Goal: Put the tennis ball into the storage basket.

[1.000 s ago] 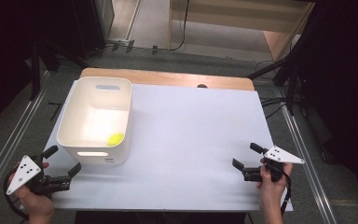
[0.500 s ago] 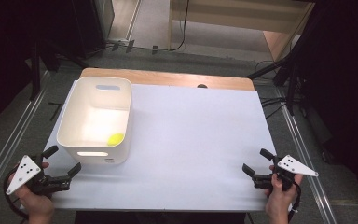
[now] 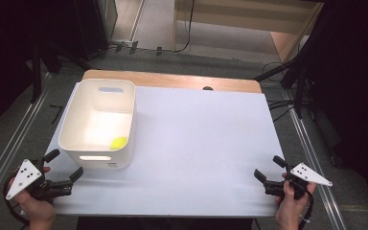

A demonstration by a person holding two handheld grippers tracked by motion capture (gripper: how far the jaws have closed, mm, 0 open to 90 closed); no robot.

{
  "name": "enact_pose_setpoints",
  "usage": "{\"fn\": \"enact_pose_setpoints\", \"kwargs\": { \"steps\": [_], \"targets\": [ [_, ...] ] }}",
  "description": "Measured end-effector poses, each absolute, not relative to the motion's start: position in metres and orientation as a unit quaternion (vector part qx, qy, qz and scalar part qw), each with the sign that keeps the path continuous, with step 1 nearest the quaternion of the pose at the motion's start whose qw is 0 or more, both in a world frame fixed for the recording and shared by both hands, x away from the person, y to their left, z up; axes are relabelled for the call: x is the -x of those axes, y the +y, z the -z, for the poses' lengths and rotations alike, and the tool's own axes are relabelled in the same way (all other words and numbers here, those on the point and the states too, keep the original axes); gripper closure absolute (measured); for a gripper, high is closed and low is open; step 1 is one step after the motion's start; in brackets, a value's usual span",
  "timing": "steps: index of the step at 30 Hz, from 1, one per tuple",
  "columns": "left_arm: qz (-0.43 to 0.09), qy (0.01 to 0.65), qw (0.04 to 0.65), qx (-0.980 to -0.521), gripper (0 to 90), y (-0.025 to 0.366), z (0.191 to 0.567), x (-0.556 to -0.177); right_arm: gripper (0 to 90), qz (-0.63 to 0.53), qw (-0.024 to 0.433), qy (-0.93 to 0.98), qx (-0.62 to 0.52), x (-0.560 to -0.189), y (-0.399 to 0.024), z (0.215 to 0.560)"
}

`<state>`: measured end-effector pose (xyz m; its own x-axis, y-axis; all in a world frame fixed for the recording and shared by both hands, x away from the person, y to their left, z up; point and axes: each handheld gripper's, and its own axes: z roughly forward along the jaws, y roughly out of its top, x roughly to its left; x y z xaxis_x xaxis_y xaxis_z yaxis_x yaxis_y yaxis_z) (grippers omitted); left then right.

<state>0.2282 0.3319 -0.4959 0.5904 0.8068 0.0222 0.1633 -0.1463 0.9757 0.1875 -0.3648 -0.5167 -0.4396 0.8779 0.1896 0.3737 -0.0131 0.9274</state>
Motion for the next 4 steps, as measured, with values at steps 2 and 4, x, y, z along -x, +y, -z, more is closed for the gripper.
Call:
{"fn": "enact_pose_setpoints", "kwargs": {
  "steps": [2, 4],
  "targets": [
    [-0.291, 0.346, 0.551, -0.701, 0.0, 0.332, 0.4956, -0.2286, 0.0, -0.53, 0.239, 0.663, -0.472, -0.1878, -0.3646, 0.5171],
    [-0.291, 0.346, 0.552, -0.701, 0.0, 0.332, 0.4957, -0.2289, 0.0, -0.529, 0.239, 0.663, -0.473, -0.1887, -0.3639, 0.5175]
  ]
}}
